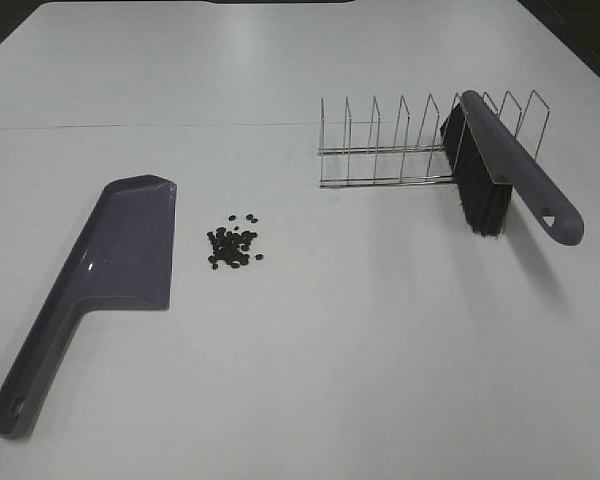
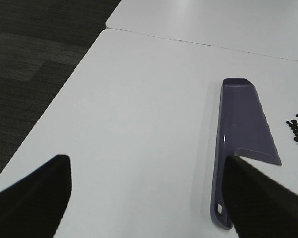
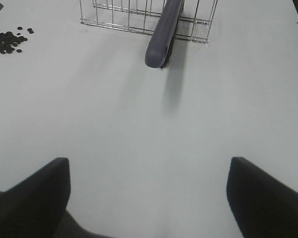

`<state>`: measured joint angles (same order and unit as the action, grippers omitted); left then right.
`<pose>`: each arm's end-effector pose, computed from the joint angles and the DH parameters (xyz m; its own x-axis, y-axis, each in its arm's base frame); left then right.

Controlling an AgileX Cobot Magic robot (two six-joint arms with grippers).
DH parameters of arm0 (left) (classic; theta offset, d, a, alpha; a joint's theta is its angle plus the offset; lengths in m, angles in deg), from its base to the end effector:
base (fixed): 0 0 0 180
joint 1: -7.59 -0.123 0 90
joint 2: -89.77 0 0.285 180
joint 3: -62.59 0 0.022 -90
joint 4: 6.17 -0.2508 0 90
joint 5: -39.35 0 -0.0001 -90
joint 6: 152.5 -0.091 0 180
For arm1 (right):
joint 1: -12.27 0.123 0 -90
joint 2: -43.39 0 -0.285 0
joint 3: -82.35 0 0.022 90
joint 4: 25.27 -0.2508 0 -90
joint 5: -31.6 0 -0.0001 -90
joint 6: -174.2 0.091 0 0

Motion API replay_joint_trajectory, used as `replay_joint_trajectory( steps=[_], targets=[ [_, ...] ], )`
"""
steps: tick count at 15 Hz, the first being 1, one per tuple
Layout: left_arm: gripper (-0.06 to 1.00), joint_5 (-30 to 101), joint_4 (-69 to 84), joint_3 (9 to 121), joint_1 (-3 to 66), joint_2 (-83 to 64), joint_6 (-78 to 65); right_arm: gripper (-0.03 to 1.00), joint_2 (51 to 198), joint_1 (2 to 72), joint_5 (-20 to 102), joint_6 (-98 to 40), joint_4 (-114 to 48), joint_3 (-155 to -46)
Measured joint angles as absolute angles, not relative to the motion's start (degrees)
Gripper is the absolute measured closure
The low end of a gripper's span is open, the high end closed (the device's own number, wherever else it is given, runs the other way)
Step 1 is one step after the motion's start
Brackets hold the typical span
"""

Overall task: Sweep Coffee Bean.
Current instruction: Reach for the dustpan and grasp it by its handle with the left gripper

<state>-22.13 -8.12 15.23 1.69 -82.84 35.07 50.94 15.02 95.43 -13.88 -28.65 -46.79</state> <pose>-0.0092 0.0018 0.2821 -0.4215 -0.1597 -0.8926 -0.1794 0.9796 -0.0906 -0.0038 0.0046 0.2621 -0.5181 -0.1396 -0.8438 -0.1531 0.9858 -0.0691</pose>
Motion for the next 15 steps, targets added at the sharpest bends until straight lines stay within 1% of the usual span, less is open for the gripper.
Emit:
replay_joint_trajectory(
  steps=[15],
  targets=[
    [0.19,-22.1,-6.6,15.2,1.7,-82.8,33.3,0.22,50.9,15.0,95.4,-13.9,-29.1,-46.8]
  ],
)
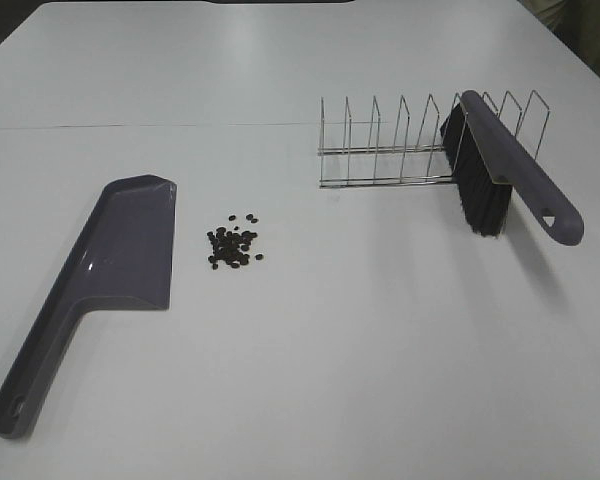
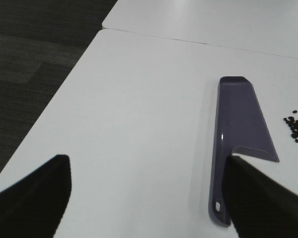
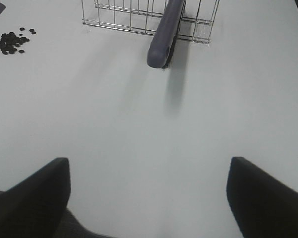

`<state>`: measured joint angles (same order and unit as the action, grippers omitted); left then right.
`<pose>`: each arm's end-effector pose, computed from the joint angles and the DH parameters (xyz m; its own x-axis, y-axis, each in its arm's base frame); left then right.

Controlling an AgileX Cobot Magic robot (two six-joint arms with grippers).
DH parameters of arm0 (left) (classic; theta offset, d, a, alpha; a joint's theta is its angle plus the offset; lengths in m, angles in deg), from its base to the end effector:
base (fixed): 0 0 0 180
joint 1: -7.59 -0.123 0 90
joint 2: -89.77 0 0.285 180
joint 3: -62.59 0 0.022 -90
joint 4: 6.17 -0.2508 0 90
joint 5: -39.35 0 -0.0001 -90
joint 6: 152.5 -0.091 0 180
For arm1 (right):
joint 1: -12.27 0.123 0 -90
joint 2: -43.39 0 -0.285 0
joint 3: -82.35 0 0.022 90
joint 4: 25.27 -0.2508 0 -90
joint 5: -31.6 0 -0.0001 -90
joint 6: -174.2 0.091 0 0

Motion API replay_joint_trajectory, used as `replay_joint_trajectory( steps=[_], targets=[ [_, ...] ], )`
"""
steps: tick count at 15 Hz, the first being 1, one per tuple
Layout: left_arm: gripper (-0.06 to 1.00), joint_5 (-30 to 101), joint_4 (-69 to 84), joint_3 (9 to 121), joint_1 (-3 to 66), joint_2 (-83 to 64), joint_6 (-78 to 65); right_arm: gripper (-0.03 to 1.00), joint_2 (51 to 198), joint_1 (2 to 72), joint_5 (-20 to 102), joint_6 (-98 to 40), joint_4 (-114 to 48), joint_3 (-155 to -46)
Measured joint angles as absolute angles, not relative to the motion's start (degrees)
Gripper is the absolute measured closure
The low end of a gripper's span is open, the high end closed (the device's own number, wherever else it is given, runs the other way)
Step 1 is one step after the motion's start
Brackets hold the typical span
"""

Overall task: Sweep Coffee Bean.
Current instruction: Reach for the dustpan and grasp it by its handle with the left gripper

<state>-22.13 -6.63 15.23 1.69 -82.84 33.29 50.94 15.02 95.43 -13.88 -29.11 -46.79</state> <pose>-0.0090 -0.0003 0.2821 -0.4270 -0.1417 -0.8931 -0.1512 0.9849 -0.0840 -0.0039 0.0053 0.2621 -0.5178 -0.1360 -0.8446 -0.1573 0.9856 -0.0623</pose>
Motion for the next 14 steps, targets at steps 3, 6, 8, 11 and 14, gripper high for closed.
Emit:
replay_joint_trajectory(
  steps=[3,6,8,11,14],
  targets=[
    [0.18,-22.1,-6.5,15.2,1.7,-82.8,33.1,0.22,50.9,15.0,95.4,-13.9,-29.1,-46.8],
    [0.16,-22.1,-6.2,15.2,1.7,-82.8,33.1,0.22,50.9,15.0,95.4,-13.9,-29.1,-46.8],
    [0.15,-22.1,-6.2,15.2,1.7,-82.8,33.1,0.22,50.9,15.0,95.4,-13.9,-29.1,-46.8],
    [0.15,-22.1,-6.2,15.2,1.7,-82.8,33.1,0.22,50.9,15.0,95.4,-13.9,-29.1,-46.8],
    [0.15,-22.1,-6.2,15.2,1.7,-82.8,33.1,0.22,50.9,15.0,95.4,-13.9,-29.1,-46.8]
  ],
)
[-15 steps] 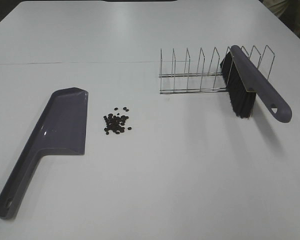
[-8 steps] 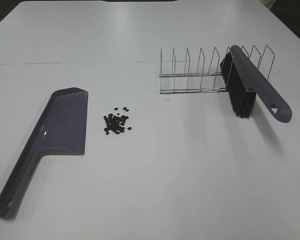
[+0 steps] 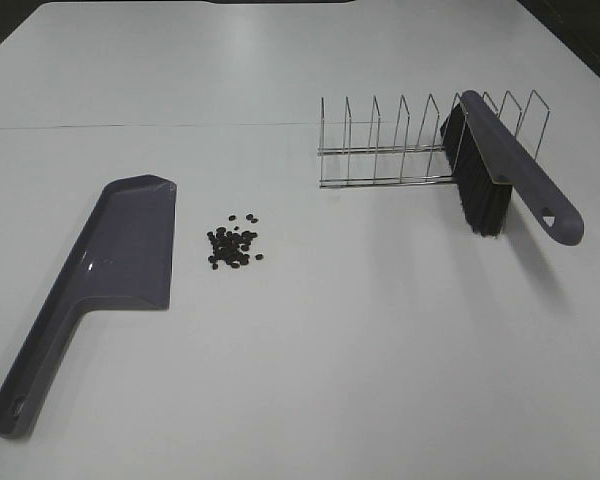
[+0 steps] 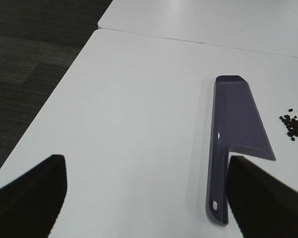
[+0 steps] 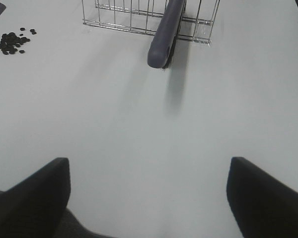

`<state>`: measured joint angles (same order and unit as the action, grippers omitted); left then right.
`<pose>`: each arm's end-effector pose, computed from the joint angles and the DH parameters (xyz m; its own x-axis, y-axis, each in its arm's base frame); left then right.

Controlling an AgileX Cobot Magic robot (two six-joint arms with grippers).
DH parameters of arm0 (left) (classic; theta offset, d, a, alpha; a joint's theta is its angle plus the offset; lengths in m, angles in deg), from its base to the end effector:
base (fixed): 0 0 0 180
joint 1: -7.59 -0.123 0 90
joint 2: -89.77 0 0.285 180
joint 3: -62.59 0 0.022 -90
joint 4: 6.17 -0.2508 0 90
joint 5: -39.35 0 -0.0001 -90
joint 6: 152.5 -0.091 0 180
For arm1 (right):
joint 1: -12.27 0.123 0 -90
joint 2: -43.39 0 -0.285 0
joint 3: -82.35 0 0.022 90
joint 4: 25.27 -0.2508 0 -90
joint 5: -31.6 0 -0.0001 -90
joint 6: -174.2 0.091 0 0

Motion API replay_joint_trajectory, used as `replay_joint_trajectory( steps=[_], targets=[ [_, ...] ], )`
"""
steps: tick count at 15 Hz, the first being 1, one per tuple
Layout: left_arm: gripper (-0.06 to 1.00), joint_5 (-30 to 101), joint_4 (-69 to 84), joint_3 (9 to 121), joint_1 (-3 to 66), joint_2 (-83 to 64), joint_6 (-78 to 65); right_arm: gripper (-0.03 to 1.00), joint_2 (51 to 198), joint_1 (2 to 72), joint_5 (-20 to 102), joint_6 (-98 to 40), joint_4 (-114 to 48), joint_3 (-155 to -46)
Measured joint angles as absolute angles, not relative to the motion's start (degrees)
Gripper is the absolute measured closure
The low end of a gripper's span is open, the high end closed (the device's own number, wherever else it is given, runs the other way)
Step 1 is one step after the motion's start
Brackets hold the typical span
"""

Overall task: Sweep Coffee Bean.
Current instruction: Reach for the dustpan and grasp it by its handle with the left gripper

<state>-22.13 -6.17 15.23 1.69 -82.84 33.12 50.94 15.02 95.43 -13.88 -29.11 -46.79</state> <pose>-0.0089 -0.0009 0.2821 -0.4275 -0.1426 -0.8927 -0.1454 0.9855 -0.0878 -0.0039 0.0053 0.2621 -0.5178 -0.1360 -0.8446 -0.1573 0.9856 -0.0623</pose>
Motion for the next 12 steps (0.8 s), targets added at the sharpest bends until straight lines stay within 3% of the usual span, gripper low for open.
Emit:
replay_joint_trajectory(
  steps=[7,12],
  targets=[
    [0.15,-22.1,-6.5,15.2,1.7,-81.4,33.1,0.22,50.9,15.0,95.4,-13.9,-29.1,-46.8],
    [0.15,-22.1,-6.5,15.2,1.7,-68.6,32.9,0.22,50.9,15.0,95.4,-13.8,-29.1,-46.8]
  ],
)
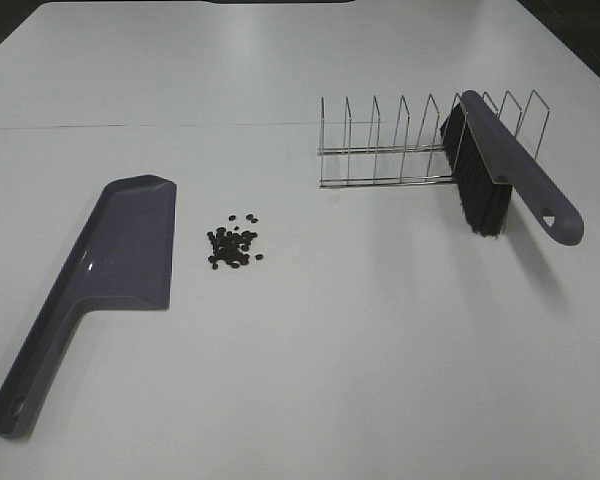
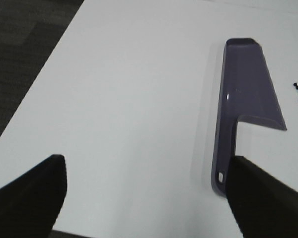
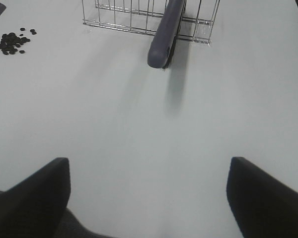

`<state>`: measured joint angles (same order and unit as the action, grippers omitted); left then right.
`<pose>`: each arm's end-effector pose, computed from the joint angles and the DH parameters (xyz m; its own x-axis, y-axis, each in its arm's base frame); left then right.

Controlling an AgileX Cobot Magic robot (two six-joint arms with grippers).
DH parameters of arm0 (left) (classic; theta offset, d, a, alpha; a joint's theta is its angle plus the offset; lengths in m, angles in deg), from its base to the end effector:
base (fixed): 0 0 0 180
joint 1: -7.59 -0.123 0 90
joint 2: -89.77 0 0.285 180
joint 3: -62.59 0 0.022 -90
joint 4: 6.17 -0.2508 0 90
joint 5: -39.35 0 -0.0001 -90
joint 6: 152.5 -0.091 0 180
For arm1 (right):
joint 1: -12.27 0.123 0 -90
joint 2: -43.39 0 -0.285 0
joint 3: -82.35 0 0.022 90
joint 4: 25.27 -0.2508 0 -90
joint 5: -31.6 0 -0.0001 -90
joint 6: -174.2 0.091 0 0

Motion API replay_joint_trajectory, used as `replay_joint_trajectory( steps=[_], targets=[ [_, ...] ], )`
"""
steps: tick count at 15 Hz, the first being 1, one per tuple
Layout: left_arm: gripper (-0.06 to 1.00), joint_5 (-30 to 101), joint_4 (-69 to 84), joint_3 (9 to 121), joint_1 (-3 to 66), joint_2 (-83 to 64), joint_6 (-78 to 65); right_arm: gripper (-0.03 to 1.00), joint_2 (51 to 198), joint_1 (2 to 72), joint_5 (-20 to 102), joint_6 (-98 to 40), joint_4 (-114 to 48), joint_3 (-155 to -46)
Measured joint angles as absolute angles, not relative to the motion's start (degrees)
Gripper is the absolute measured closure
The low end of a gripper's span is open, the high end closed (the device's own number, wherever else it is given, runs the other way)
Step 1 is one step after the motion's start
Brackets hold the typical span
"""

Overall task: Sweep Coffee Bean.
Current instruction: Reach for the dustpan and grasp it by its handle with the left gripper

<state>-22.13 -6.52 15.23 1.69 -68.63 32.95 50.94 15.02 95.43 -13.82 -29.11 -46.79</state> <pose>0.0302 0.0036 0.2794 -0.6326 -0.1579 -0.7582 -0.1658 0.9839 -0.0666 -0.0039 0.0053 0.2621 -0.5180 -0.1350 -0.8447 -0.1567 0.9857 -0.0614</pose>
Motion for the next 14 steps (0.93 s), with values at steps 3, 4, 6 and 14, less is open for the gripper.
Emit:
replay_joint_trajectory(
  steps=[3,4,6,14],
  targets=[
    [0.15,-22.1,-6.5,15.2,1.7,-59.8,32.9,0.22,50.9,15.0,95.4,-13.8,-29.1,-46.8],
    [0.15,-22.1,-6.5,15.2,1.7,-56.0,32.9,0.22,50.9,15.0,95.4,-13.8,-29.1,-46.8],
    [0.15,-22.0,-6.2,15.2,1.7,-50.5,32.9,0.22,50.9,15.0,95.4,-13.8,-29.1,-46.8],
    [0.15,-14.9,-3.2,17.9,1.7,-30.0,32.9,0.22,50.9,15.0,95.4,-13.8,-29.2,-46.8]
  ],
)
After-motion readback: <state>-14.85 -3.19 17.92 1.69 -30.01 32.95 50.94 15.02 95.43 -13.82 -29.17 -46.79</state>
